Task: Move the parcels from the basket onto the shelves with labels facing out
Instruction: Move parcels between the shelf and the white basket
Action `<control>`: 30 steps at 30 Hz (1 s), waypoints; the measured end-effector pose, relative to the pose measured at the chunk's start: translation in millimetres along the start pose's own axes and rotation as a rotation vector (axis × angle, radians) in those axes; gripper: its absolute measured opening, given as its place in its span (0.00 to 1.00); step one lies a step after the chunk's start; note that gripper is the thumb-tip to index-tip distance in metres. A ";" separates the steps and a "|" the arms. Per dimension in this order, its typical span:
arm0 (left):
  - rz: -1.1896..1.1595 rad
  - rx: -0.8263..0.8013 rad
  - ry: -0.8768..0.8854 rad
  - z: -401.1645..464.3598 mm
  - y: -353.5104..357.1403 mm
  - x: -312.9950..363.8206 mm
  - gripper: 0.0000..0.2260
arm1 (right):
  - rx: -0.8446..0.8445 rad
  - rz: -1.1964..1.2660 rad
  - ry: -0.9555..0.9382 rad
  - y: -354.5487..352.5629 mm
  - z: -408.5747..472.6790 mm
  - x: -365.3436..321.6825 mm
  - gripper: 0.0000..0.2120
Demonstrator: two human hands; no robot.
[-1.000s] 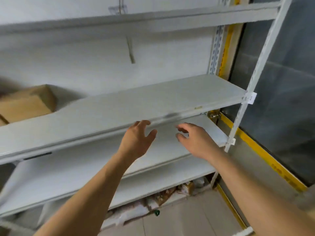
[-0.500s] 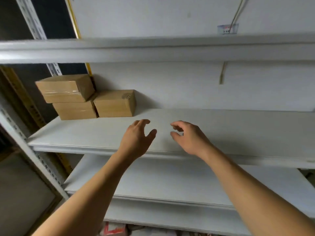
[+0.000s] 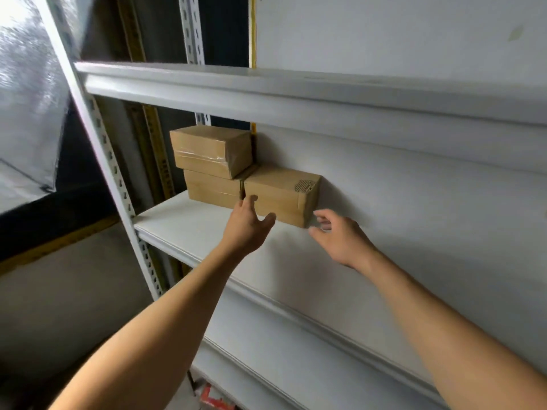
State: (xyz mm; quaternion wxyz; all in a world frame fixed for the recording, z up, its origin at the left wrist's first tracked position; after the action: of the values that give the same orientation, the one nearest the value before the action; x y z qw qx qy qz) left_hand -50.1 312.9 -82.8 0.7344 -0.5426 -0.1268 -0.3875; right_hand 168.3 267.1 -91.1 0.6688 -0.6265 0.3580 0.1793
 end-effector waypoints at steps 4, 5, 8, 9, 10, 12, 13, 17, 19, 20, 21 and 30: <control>-0.054 0.056 -0.146 33.9 4.1 -42.9 0.31 | -0.011 0.001 0.029 16.5 38.3 -10.2 0.35; -0.075 0.067 -0.166 44.1 8.0 -56.7 0.31 | -0.015 0.016 0.043 20.1 47.2 -12.0 0.38; -0.170 0.099 -0.217 69.0 23.3 -93.9 0.29 | -0.010 0.059 0.108 29.7 73.7 -12.7 0.44; -0.209 0.108 -0.214 73.4 24.1 -94.4 0.28 | 0.001 0.085 0.129 31.0 81.5 -11.2 0.44; -0.251 0.115 -0.204 76.2 24.2 -90.7 0.27 | 0.014 0.134 0.149 32.8 88.7 -8.2 0.43; -0.315 0.100 -0.199 79.9 30.0 -86.9 0.24 | 0.022 0.256 0.184 40.5 101.3 -0.6 0.38; -0.334 0.095 -0.198 81.7 33.2 -85.8 0.23 | 0.015 0.300 0.209 45.3 104.8 1.8 0.35; -0.319 0.119 -0.204 87.6 38.6 -85.3 0.23 | 0.037 0.492 0.251 57.1 112.6 8.2 0.30; -0.319 0.125 -0.193 84.1 38.1 -79.4 0.20 | 0.035 0.591 0.287 57.3 112.3 12.3 0.29; -0.316 0.158 -0.173 81.2 32.9 -74.6 0.19 | 0.035 0.646 0.302 55.5 111.3 13.9 0.28; -0.315 0.205 -0.142 77.4 26.4 -69.1 0.20 | 0.042 0.704 0.315 53.1 112.7 17.5 0.26; -0.286 0.267 -0.138 34.7 16.8 -44.0 0.36 | 0.136 0.926 0.324 -3.2 89.2 42.3 0.28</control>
State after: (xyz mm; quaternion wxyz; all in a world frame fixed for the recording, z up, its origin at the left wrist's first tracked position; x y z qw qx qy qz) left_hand -59.5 364.8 -108.1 0.7268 -0.4422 -0.3028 -0.4296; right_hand 222.0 343.9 -122.3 0.4940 -0.3761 0.7091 0.3342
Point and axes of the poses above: each hand's wrist, its own z-axis towards the middle knuckle, its own y-axis out of the palm, x = y × z, the point moved 10 cm from there along z, towards the middle knuckle, and after that the axes turned 14 degrees about y, right-handed, at the moved point
